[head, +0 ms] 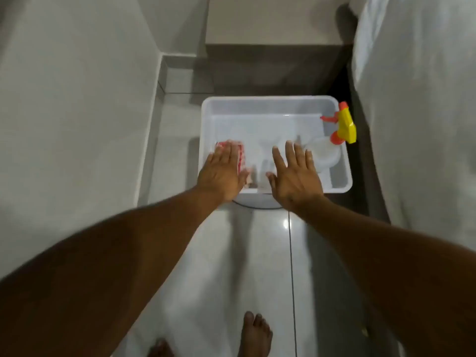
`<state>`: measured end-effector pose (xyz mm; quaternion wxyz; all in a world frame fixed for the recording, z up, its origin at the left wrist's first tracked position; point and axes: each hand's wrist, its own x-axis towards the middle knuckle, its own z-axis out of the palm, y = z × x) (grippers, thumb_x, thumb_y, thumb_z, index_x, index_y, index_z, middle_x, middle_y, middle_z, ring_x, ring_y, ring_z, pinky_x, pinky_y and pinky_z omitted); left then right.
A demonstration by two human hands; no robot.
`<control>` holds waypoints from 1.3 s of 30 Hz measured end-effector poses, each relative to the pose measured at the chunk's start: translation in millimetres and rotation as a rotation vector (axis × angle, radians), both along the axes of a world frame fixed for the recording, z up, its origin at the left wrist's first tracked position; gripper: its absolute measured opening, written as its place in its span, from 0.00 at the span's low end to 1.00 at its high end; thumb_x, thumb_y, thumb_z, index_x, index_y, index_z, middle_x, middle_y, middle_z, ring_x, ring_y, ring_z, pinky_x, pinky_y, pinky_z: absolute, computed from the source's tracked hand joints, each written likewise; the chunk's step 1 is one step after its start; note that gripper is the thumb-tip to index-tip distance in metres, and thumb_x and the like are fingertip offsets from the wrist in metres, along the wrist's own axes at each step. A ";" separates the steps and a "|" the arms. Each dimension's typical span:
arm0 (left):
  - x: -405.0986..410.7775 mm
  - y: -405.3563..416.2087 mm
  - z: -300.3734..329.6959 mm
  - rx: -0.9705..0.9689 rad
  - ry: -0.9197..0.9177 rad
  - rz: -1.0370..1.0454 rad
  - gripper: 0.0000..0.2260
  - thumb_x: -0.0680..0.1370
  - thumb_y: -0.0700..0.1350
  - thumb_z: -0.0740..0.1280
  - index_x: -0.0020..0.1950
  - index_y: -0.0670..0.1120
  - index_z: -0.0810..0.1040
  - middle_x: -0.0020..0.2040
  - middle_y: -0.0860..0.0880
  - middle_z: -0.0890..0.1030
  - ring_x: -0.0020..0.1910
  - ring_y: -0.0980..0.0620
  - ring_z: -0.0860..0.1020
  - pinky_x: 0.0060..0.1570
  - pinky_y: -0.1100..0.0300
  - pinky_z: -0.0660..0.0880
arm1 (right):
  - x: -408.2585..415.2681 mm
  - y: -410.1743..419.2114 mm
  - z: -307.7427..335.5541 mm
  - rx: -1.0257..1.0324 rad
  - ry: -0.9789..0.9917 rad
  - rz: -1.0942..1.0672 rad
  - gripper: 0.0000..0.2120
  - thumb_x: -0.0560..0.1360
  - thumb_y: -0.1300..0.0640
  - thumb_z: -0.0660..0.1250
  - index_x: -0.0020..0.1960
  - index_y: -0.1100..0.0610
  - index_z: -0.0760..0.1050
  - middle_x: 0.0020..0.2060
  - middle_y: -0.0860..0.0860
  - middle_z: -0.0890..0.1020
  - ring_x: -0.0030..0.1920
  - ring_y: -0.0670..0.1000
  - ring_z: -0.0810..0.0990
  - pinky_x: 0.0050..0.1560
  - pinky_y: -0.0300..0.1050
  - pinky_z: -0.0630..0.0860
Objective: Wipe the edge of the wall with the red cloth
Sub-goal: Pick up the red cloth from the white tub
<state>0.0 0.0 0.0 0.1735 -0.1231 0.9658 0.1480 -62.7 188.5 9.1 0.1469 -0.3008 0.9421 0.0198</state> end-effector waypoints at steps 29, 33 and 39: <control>-29.3 -17.4 -24.8 0.107 0.163 0.109 0.43 0.76 0.33 0.70 0.82 0.48 0.48 0.83 0.45 0.45 0.82 0.42 0.47 0.80 0.46 0.56 | -18.3 -41.8 -21.7 -0.153 -0.015 -0.058 0.39 0.83 0.34 0.46 0.84 0.59 0.49 0.83 0.62 0.51 0.83 0.62 0.50 0.81 0.58 0.45; 33.0 -24.3 25.1 0.175 0.299 0.092 0.40 0.78 0.30 0.68 0.82 0.48 0.50 0.83 0.45 0.47 0.82 0.43 0.48 0.77 0.48 0.59 | 19.3 -57.2 8.4 -0.227 -0.033 -0.001 0.37 0.84 0.36 0.48 0.84 0.61 0.51 0.83 0.62 0.51 0.83 0.62 0.50 0.81 0.55 0.46; 188.0 -48.2 21.1 0.139 0.209 0.100 0.35 0.79 0.32 0.66 0.81 0.46 0.53 0.83 0.43 0.52 0.82 0.43 0.50 0.78 0.52 0.57 | 116.2 -99.5 10.8 -0.256 -0.148 0.234 0.35 0.86 0.41 0.50 0.83 0.64 0.51 0.83 0.64 0.50 0.83 0.61 0.49 0.81 0.52 0.42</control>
